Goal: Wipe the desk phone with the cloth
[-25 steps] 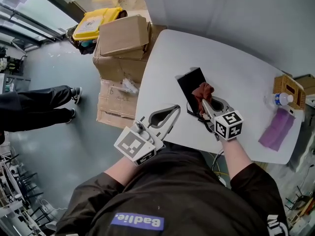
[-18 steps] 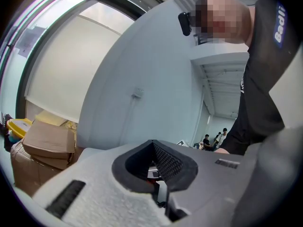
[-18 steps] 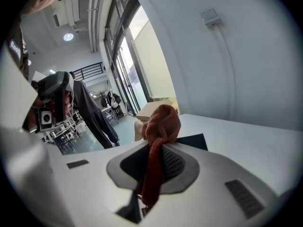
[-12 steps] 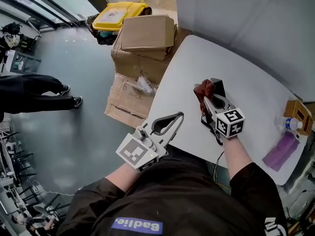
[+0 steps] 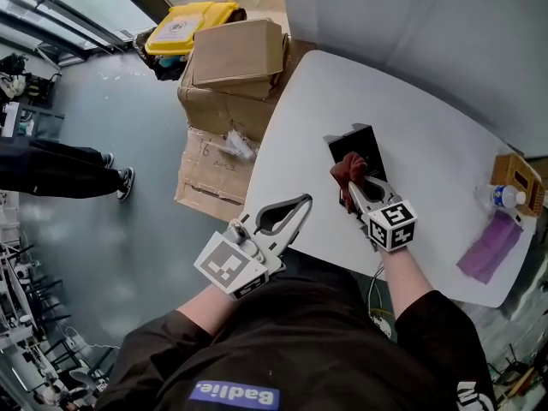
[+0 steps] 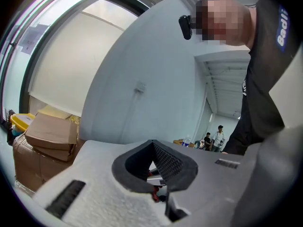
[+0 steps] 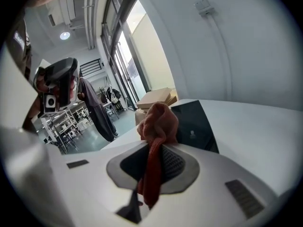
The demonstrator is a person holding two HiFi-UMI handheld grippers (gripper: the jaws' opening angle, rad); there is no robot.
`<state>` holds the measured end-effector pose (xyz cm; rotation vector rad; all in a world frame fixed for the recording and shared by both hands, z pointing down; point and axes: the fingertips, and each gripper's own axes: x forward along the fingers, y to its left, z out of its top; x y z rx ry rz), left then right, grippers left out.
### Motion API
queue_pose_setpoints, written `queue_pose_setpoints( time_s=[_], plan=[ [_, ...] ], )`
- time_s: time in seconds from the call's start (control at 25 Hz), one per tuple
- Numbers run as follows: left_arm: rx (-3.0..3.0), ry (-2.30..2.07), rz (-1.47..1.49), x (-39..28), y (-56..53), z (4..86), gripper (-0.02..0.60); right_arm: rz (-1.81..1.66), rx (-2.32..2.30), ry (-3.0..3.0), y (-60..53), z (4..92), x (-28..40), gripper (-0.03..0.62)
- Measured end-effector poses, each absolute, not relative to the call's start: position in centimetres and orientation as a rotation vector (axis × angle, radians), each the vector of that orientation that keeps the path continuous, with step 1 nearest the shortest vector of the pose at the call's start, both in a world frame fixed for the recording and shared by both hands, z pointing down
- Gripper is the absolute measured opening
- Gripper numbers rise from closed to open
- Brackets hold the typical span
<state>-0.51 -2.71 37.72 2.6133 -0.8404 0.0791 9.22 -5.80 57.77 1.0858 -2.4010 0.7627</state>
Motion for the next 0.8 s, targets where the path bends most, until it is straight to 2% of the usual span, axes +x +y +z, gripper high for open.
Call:
queue_pose_setpoints(
  time_s=[0.44, 0.8],
  plan=[
    [2.689, -0.725, 0.139, 3.8, -1.8, 37.2, 0.014, 0.823, 1.127, -2.279, -0.1, 60.9, 13.9, 0.049],
    [2.689, -0.743, 0.119, 3.1, -1.4, 36.9, 0.014, 0.843, 1.185, -2.286, 0.4, 58.5, 14.9, 0.049]
  ],
)
